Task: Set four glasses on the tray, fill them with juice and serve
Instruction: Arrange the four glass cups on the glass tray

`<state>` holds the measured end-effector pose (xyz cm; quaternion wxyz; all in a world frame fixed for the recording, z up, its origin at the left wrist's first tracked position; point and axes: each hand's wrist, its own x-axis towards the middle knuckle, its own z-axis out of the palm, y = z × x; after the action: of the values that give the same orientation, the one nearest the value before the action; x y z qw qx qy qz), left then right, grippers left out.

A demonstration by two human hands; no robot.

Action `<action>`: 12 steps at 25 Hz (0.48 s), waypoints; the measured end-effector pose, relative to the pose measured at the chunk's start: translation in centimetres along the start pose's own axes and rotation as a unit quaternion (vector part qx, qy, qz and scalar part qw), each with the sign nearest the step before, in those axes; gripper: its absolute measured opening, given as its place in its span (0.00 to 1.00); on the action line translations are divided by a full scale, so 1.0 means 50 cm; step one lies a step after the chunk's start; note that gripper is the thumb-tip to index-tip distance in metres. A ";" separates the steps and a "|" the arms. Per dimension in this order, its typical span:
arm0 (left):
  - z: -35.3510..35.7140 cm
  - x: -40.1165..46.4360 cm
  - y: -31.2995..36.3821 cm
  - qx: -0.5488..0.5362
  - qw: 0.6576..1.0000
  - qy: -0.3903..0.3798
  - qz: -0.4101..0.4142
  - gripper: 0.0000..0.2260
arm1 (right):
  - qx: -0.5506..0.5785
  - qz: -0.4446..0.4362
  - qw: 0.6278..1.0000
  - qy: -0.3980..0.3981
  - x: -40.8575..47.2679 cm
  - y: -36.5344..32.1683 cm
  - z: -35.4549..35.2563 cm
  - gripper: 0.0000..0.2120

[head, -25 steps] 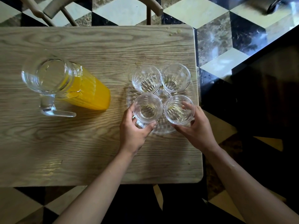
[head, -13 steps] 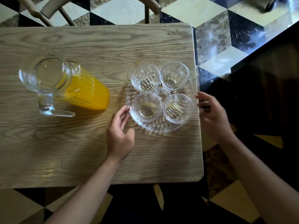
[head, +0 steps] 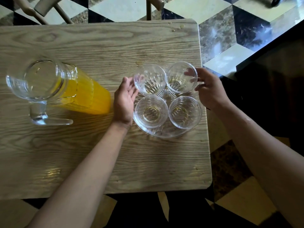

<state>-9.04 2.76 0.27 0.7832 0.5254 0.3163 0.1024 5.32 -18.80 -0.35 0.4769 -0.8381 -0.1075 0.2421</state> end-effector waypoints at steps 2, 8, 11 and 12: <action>0.011 0.001 -0.003 0.001 1.000 -0.011 -0.006 0.29 | -0.023 -0.013 1.000 -0.002 0.000 -0.002 0.001 0.41; 0.012 -0.001 -0.014 -0.003 1.000 -0.017 -0.017 0.27 | -0.049 -0.008 0.999 0.018 -0.007 0.001 0.002 0.36; 0.011 0.005 -0.010 -0.022 1.000 -0.016 -0.016 0.26 | -0.053 -0.008 0.998 0.031 -0.010 0.004 0.002 0.33; 0.010 0.007 -0.008 -0.025 0.999 -0.014 -0.017 0.26 | -0.054 -0.010 0.998 0.036 -0.011 0.005 0.002 0.33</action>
<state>-8.51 2.37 -0.12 0.8018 0.5018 0.3117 0.0901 4.79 -19.10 -0.45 0.4369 -0.8698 -0.1116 0.2005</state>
